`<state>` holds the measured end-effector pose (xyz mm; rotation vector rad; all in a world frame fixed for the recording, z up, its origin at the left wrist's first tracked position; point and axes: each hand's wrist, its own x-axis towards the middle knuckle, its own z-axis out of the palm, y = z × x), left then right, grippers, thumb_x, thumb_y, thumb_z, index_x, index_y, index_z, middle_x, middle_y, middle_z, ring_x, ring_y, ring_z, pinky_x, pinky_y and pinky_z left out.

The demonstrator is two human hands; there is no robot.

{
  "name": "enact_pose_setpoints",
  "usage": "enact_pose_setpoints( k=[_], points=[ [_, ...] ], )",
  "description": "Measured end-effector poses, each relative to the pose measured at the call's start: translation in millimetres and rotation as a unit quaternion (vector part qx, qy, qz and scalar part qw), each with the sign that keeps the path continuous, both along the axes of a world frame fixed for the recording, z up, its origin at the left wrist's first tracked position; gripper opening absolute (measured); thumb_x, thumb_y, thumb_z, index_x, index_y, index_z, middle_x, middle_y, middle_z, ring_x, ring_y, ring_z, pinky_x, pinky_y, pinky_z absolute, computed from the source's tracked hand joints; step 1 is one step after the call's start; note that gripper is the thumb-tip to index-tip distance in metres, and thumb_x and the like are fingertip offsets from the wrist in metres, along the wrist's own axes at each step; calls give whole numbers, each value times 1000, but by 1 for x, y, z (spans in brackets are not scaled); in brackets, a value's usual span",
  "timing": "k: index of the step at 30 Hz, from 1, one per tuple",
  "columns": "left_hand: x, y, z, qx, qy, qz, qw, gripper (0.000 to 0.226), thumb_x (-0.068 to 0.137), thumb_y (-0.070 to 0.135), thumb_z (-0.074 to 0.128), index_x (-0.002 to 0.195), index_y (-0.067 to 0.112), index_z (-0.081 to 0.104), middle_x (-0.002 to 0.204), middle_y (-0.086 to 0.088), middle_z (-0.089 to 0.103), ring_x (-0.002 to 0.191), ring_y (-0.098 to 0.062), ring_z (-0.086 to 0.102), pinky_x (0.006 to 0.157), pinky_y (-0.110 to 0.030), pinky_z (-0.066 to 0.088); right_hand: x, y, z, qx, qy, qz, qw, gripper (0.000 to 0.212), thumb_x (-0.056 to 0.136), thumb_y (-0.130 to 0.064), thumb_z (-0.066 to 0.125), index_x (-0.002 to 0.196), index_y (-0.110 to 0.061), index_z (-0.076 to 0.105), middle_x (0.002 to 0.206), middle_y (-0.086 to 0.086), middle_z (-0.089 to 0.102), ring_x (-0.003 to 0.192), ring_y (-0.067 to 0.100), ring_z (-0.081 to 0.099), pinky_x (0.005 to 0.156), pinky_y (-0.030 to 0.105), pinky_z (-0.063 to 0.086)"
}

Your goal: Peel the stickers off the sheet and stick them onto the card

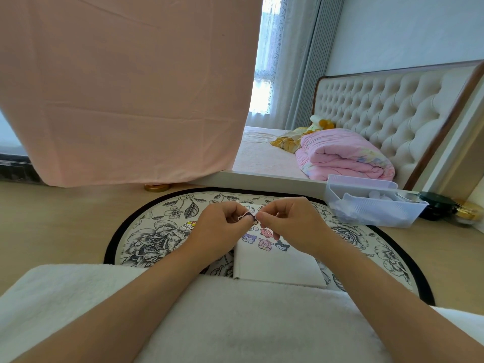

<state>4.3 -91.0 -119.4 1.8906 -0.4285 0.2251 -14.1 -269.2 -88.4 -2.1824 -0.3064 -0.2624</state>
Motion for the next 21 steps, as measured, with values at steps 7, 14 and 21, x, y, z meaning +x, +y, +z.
enact_pose_setpoints(
  k=[7,14,21],
  points=[
    [-1,-1,0,-3,-5,10,1000,17,89,21,70,72,21,70,54,9,53,49,-2,41,50,-12,35,0,7,-9,-98,-95,-38,990,14,88,-27,67,76,-28,73,60,-22,63,53,3,56,57,24,48],
    [-2,-1,1,2,-2,21,1000,19,89,20,68,70,21,68,46,16,48,45,-1,39,48,-11,34,-3,10,-9,-118,-120,-44,985,16,90,-26,65,77,-24,74,63,-14,66,55,4,57,60,27,51],
    [0,1,3,-11,5,14,1000,18,89,22,70,71,21,70,52,13,50,46,-2,40,48,-11,33,-4,5,0,40,6,-11,999,16,92,-19,71,81,-9,77,73,8,72,48,12,55,56,37,49]
  ],
)
